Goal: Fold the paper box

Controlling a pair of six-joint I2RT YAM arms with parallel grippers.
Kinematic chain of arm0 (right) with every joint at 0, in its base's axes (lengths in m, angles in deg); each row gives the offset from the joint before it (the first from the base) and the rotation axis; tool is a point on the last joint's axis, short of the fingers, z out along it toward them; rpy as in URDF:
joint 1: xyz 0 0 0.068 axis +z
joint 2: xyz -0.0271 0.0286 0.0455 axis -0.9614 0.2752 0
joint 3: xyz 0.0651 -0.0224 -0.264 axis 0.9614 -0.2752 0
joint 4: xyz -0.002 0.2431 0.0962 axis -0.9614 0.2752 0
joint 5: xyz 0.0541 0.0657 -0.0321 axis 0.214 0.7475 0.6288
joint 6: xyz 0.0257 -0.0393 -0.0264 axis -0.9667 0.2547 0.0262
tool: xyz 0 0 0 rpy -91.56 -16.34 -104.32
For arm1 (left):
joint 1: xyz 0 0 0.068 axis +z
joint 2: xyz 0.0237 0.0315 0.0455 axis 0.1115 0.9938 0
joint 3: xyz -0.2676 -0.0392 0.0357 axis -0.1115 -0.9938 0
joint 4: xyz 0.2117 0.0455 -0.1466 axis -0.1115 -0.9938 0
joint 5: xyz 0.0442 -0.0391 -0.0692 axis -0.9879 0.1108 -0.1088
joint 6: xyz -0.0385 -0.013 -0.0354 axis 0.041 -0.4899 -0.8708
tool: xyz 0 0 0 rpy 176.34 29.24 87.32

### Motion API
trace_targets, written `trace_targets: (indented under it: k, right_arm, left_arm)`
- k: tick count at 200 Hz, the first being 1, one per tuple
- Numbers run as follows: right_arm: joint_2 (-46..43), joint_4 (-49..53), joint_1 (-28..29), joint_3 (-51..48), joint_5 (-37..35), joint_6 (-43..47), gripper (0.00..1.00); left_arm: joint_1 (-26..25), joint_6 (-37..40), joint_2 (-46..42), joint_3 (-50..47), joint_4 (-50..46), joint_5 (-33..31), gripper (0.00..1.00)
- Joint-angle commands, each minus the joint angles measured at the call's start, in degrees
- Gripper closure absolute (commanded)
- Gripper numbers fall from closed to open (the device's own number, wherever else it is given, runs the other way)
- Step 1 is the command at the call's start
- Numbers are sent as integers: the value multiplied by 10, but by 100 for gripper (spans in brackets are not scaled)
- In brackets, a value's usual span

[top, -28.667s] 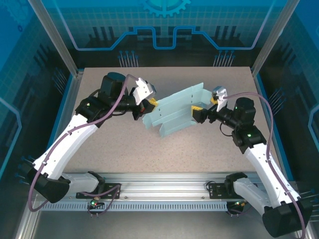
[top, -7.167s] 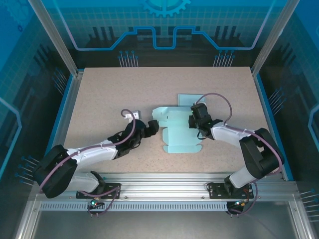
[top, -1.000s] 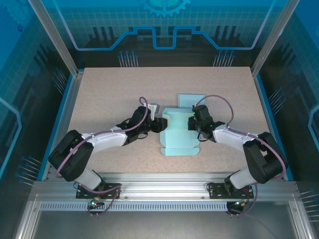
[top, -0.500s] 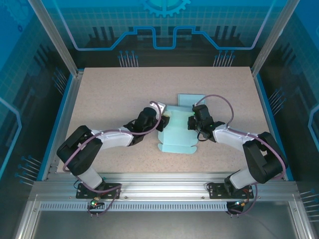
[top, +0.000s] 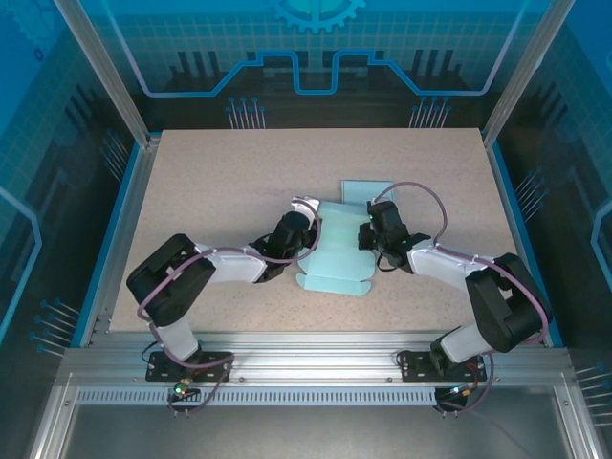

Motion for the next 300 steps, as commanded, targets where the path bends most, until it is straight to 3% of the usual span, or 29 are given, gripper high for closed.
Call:
trace_targets:
  k: [1,41,80,112,198,219,251,300]
  right_arm:
    - [0,2,10,11,7,-1,99]
    - [9,12,19,18,-6,-4,100]
    - [26,34,30,35,-26,-15,100]
    - [18,32,42,35,-22,-17,100]
    - [3,19,54,28,8,-24,100]
    - [3,18,59,29,12,-24,100]
    - [4,19,60,30,12,-24,100]
    - [19,29,60,39,4,-27,100]
  left_arm:
    - [6,-16,13,23,-6,-109,81]
    - [-11,-48,27,40,-17,-173,86]
    - [-41,-68,48,61,-33,-309,85]
    - [-47,-88,71,91,-78,-382,83]
    - [-24,-221,91,157,-265,-437,80]
    - [-15,-264,92,162,-316,-442,80]
    - [-12,-255,83,149,-306,-414,77]
    - [-14,-215,32,98,-245,-216,51]
